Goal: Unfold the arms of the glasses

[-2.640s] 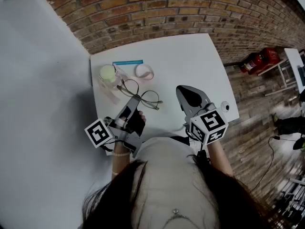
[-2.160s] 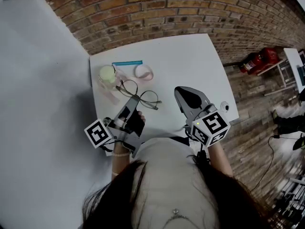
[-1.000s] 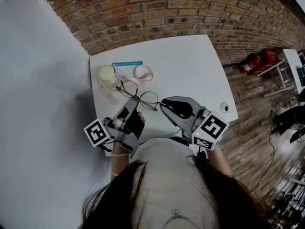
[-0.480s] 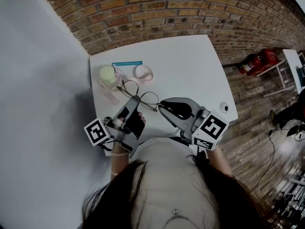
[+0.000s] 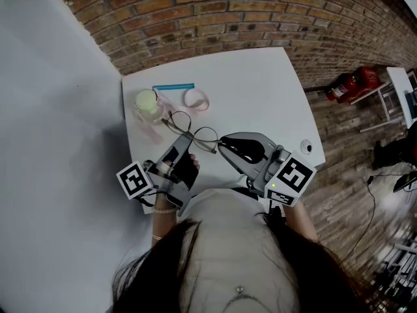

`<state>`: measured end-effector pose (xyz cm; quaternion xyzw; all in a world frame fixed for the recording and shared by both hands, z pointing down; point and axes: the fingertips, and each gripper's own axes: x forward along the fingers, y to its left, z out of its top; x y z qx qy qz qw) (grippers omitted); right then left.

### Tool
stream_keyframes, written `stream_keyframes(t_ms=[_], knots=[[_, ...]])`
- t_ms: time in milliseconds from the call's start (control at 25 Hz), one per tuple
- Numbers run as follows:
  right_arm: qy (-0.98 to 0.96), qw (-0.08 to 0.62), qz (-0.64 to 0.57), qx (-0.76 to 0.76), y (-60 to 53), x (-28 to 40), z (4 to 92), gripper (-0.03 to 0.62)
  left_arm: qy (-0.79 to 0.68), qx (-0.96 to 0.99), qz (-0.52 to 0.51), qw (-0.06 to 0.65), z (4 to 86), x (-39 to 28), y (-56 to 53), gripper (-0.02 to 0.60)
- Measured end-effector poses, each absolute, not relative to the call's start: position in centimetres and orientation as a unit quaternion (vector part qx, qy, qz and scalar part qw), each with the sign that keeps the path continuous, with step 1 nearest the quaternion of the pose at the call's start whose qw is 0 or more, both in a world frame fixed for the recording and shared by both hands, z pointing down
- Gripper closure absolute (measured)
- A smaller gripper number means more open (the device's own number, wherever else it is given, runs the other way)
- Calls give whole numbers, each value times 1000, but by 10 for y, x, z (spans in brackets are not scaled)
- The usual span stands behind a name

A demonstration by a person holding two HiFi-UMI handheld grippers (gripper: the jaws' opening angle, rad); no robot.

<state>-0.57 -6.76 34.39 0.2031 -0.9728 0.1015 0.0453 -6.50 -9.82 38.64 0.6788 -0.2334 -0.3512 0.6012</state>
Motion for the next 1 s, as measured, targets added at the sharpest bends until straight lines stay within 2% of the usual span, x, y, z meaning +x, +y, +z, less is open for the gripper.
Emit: stream_keyframes(t_ms=[1000], knots=[[-973, 9, 72, 219, -70, 1, 305, 556, -228, 696, -295, 614, 397, -45, -92, 558]])
